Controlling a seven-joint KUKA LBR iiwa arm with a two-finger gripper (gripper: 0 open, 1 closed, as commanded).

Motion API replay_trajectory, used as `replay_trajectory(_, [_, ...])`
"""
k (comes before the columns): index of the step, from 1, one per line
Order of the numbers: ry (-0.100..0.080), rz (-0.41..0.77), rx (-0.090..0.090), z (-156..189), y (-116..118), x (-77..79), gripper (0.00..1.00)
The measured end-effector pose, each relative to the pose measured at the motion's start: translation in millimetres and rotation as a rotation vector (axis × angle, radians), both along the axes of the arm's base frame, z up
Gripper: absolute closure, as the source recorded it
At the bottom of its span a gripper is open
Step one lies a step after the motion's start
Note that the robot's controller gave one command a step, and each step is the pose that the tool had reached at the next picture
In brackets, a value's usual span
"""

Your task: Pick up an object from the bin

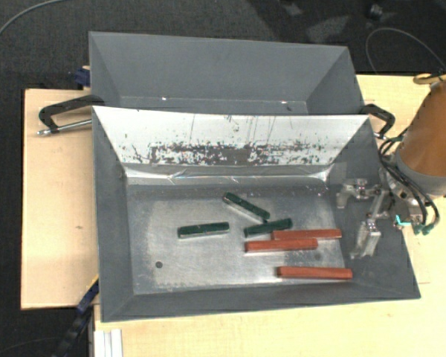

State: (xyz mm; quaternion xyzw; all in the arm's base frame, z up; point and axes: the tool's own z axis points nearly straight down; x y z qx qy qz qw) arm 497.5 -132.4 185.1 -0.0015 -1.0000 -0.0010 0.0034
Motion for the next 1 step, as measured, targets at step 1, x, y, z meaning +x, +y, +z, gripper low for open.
replay_trajectory(1, [-0.002, -0.101, 0.002, -119.0, 83.8, 37.3, 0.0])
